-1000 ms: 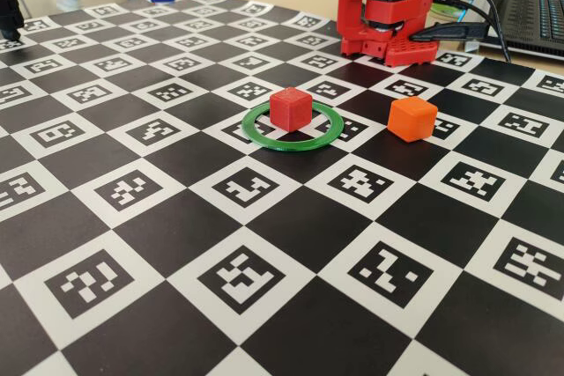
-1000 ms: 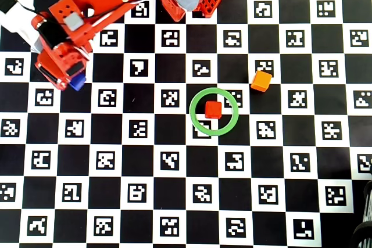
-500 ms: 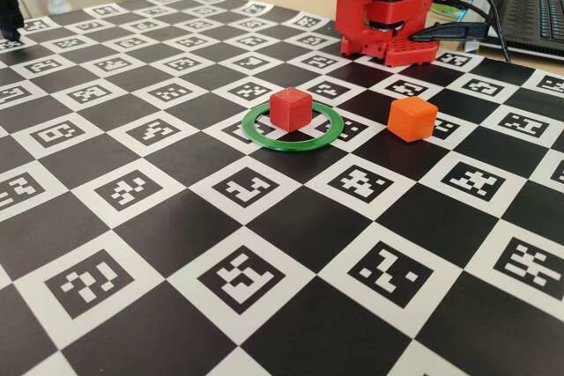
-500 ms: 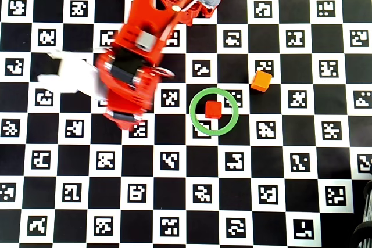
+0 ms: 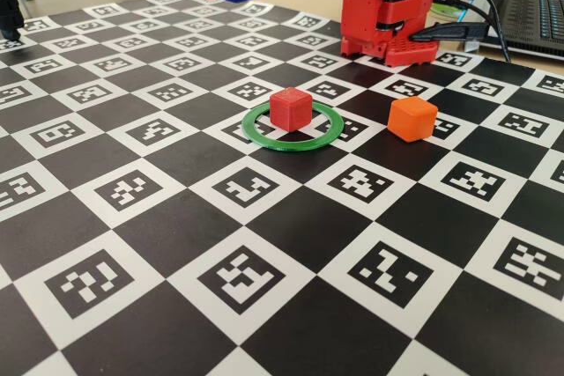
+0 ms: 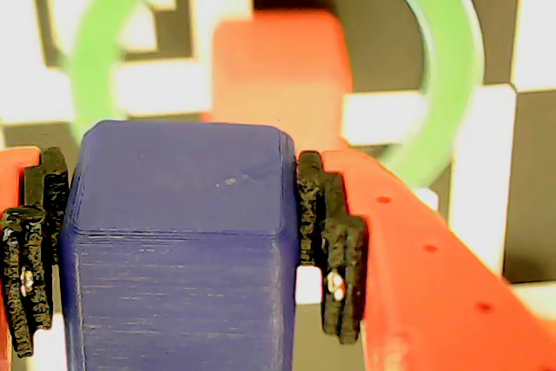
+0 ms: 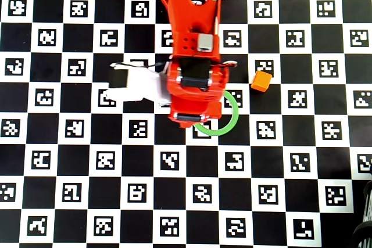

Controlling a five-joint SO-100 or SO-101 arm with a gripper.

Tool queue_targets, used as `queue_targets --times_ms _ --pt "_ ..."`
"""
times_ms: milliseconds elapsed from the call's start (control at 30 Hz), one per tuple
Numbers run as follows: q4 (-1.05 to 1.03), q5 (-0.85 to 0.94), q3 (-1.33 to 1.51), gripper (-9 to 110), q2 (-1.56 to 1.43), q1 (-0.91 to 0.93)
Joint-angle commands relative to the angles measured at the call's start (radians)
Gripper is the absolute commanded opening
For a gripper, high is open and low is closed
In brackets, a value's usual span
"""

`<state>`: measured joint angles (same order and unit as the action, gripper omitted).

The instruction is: Grab the red cube then put it in the green circle then put the blue cube on top and finally the orange cube on top

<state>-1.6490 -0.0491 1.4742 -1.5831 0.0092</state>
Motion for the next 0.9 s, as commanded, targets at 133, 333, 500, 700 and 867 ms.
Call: queue_targets --times_ms 133,333,500,700,867 --pt "0.147 -0.087 0.161 11 -0.14 -0.126" --pt "0.256 -0.11 0.267 11 -0.163 -0.143" --pt "0.342 -0.12 0.356 11 -0.176 -0.127" --pt "0.419 -0.12 0.425 11 -0.179 -0.117" --pt "0.439 -0.12 0.445 11 -0.181 -0.115"
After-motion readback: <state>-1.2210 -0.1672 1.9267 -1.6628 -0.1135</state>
